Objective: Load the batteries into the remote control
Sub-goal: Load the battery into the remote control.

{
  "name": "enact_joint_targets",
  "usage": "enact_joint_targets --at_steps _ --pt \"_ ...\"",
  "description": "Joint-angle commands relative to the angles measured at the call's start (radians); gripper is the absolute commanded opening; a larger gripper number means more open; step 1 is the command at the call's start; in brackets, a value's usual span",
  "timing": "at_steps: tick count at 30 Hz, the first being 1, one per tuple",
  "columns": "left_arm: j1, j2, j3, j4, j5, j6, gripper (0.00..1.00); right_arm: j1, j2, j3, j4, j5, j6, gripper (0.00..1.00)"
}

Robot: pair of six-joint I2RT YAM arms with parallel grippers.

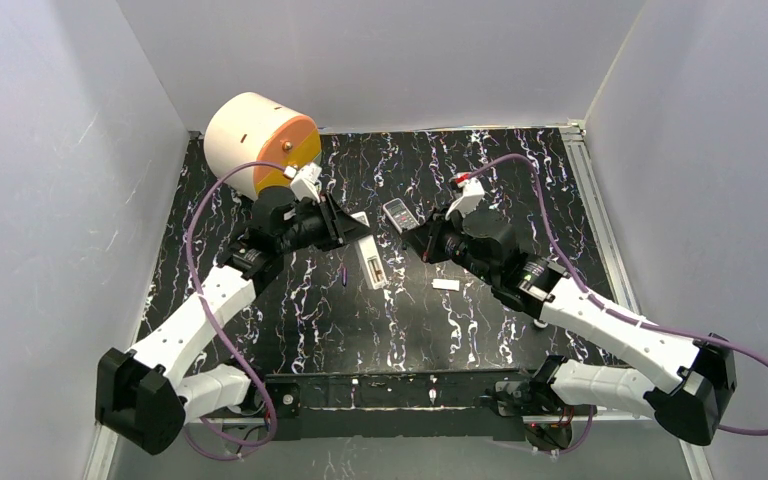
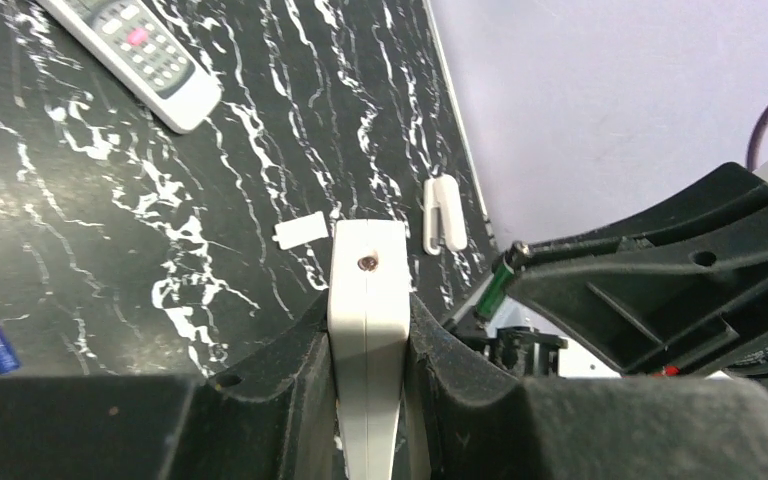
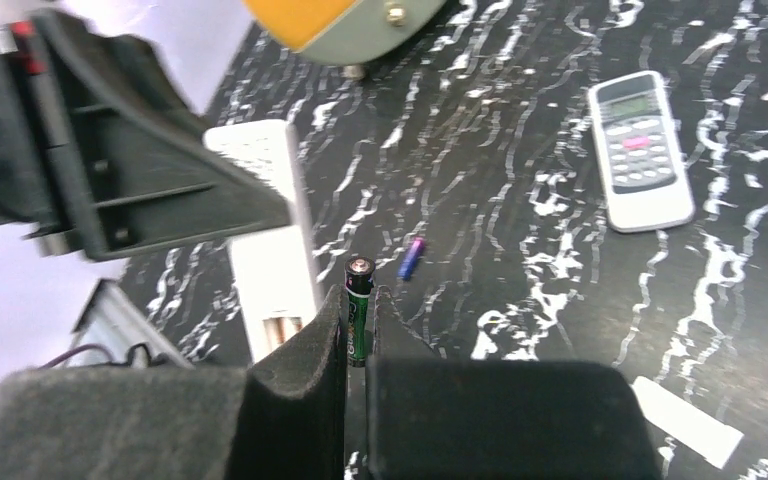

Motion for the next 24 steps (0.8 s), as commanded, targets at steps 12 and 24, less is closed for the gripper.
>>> enact_joint_targets --at_steps 12,24 --pt "0.035 0.085 0.017 0.347 0.311 -0.253 0.0 0.017 -0.018 0.032 0.184 -0.266 0.033 0.01" --pt "0.094 0.113 -0.034 0.549 0.406 -0.394 0.0 0.063 0.039 0.082 0.098 -0.236 -0.069 0.01"
